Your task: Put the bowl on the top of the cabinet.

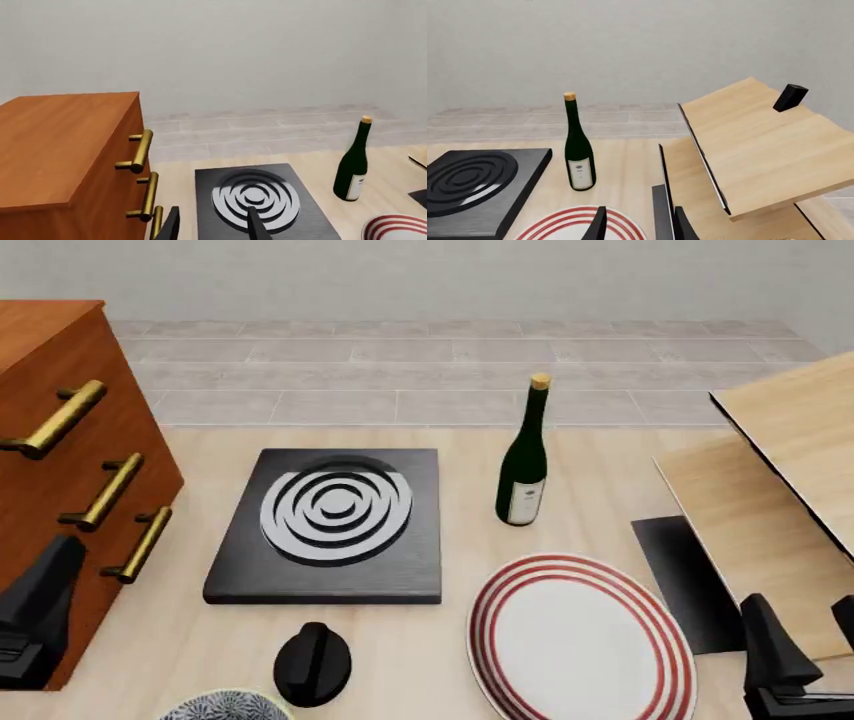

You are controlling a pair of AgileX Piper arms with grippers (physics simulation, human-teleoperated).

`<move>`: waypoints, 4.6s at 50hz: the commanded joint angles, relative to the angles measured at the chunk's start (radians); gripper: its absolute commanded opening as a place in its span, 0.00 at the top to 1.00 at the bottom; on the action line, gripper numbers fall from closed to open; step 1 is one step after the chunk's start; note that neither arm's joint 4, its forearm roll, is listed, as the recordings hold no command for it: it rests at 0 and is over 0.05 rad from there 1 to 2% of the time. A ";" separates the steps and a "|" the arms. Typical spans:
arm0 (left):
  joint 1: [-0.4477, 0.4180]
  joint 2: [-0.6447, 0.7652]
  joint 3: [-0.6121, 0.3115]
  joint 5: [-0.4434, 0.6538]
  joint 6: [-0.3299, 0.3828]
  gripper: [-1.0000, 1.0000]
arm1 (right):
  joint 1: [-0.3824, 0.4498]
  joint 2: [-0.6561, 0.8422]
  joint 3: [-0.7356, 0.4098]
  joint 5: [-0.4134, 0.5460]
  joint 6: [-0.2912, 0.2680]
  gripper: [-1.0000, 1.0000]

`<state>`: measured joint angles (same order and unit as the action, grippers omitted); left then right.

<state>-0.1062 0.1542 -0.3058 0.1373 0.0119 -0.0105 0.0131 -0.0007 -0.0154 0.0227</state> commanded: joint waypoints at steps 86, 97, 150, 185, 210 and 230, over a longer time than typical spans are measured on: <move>-0.192 0.127 -0.124 0.677 -0.104 0.00 | 0.014 -0.010 0.001 0.009 0.006 0.00; -0.201 0.128 -0.049 0.650 -0.145 0.00 | 0.014 -0.010 0.001 0.009 0.005 0.00; -0.207 0.085 0.144 0.598 -0.246 0.00 | 0.015 -0.005 0.001 0.008 0.002 0.00; -0.217 0.131 0.263 0.492 -0.292 0.00 | 0.013 -0.003 0.001 0.008 0.007 0.00; -0.238 0.140 0.305 0.470 -0.335 0.00 | 0.013 0.003 0.000 0.001 0.006 0.00; -0.224 0.081 0.303 0.512 -0.305 1.00 | 0.013 0.000 0.001 0.003 0.002 0.00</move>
<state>-0.3392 0.2630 -0.0212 0.6222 -0.3118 0.0020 0.0180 -0.0003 -0.0160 0.0272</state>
